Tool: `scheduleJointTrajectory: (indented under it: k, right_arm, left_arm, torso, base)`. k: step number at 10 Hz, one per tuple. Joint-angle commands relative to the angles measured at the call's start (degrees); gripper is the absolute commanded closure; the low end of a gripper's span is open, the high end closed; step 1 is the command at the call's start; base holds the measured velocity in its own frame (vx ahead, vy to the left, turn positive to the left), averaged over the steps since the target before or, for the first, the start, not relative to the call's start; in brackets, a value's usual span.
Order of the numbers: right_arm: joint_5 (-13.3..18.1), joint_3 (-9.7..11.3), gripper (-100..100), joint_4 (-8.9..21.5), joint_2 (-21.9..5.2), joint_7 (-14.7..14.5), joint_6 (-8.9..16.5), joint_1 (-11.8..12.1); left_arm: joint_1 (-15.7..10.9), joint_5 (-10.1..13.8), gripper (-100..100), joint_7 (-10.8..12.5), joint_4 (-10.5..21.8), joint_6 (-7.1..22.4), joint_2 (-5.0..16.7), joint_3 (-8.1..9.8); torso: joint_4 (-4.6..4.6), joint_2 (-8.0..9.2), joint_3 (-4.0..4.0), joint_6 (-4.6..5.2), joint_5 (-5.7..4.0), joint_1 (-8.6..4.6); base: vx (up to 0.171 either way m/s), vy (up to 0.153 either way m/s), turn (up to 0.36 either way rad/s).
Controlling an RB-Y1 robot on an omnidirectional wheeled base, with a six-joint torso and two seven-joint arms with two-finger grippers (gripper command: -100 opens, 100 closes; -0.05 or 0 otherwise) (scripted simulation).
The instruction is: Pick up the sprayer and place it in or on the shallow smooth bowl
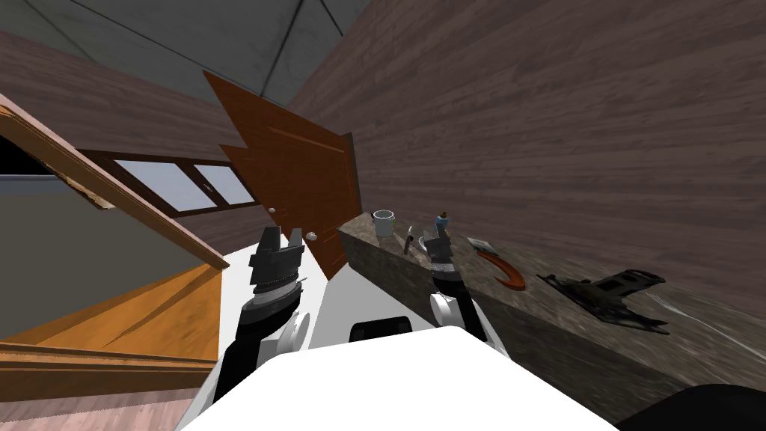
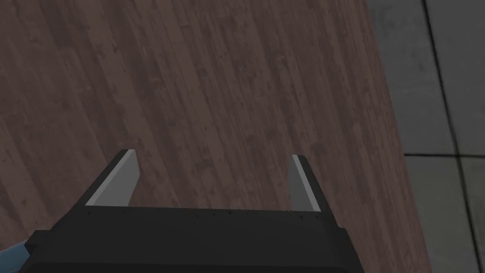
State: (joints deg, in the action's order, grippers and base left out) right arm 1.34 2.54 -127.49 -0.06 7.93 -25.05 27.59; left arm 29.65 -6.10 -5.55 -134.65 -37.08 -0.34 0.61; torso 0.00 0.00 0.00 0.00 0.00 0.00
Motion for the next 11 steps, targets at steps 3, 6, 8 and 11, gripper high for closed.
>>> scheduleJointTrajectory:
  k: [3, 6, 8, 11]
  right_arm:
    - [3.1, 0.3, -100, 1.2, -4.2, -2.5, -0.5, 2.7]
    - [7.0, 0.1, -100, 2.9, -7.1, -6.0, -0.6, 6.3]
    - [9.2, -0.4, -100, 3.9, -8.4, -8.1, -0.3, 8.4]
    - [12.6, -1.7, -100, 5.6, -10.3, -11.6, 0.5, 11.6]
  left_arm:
    - [0.0, 0.0, 0, 0.0, 0.0, 0.0, 0.0, 0.0]
    - [0.0, 0.0, 0, 0.0, 0.0, 0.0, 0.0, 0.0]
    - [0.0, 0.0, 0, 0.0, 0.0, 0.0, 0.0, 0.0]
    - [0.0, 0.0, 0, 0.0, 0.0, 0.0, 0.0, -0.01]
  torso:
    - [-0.03, -0.14, -0.08, 0.01, 0.01, 0.07]
    - [-0.06, -0.28, -0.16, 0.01, 0.05, 0.24]
    - [-0.08, -0.35, -0.21, 0.0, 0.06, 0.28]
    - [-0.08, -0.35, -0.2, 0.0, 0.08, 0.35]
  base:
    - [0.043, 0.027, -0.043]
    - [0.084, 0.066, -0.068]
    - [0.093, 0.078, -0.05]
    - [0.093, 0.095, -0.06]
